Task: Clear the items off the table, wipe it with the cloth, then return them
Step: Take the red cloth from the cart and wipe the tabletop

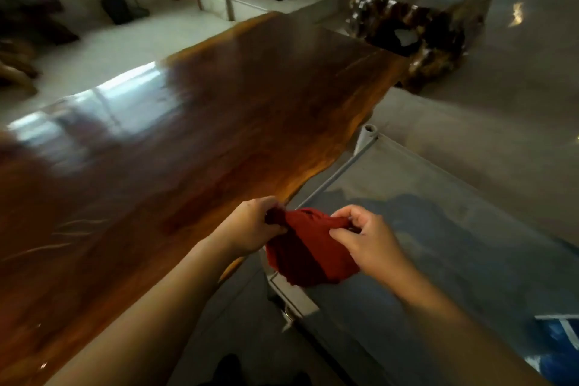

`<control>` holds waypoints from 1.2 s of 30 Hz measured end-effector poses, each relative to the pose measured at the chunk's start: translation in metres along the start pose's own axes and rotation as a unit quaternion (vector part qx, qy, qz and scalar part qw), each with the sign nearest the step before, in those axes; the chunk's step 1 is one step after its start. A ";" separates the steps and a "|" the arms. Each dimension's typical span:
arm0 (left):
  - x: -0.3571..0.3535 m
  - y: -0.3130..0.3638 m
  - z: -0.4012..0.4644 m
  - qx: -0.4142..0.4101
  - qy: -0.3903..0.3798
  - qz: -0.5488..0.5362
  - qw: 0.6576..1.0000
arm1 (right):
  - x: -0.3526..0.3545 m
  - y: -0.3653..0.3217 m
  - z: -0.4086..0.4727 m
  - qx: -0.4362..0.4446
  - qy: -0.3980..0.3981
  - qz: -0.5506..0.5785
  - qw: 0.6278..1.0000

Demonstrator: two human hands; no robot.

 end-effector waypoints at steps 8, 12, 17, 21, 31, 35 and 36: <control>0.054 -0.049 -0.110 0.066 0.173 -0.183 0.966 | -0.081 -0.060 0.013 0.034 -0.155 0.032 0.987; 0.065 -0.087 -0.168 0.105 0.232 -0.273 0.928 | -0.140 -0.082 0.005 0.048 -0.245 0.014 0.968; 0.074 -0.137 -0.235 0.132 0.287 -0.340 0.886 | -0.217 -0.098 -0.010 0.036 -0.324 -0.004 0.945; 0.084 -0.185 -0.280 0.155 0.306 -0.383 0.858 | -0.281 -0.107 -0.024 0.012 -0.370 -0.014 0.929; 0.099 -0.305 -0.337 0.214 0.287 -0.437 0.825 | -0.422 -0.098 -0.031 -0.067 -0.364 -0.052 0.927; 0.098 -0.340 -0.332 0.244 0.282 -0.451 0.811 | -0.459 -0.085 -0.015 -0.093 -0.365 -0.068 0.924; 0.098 -0.349 -0.329 0.258 0.281 -0.451 0.806 | -0.468 -0.081 -0.008 -0.098 -0.364 -0.075 0.923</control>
Point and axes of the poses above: each hand's wrist, its own z-axis towards the middle knuckle, its own x-axis out of the back of the hand, y = z × x, the point moved 5 cm from there along z, towards the middle knuckle, and after that the axes turned 4 degrees about z, right-handed, at the moved point
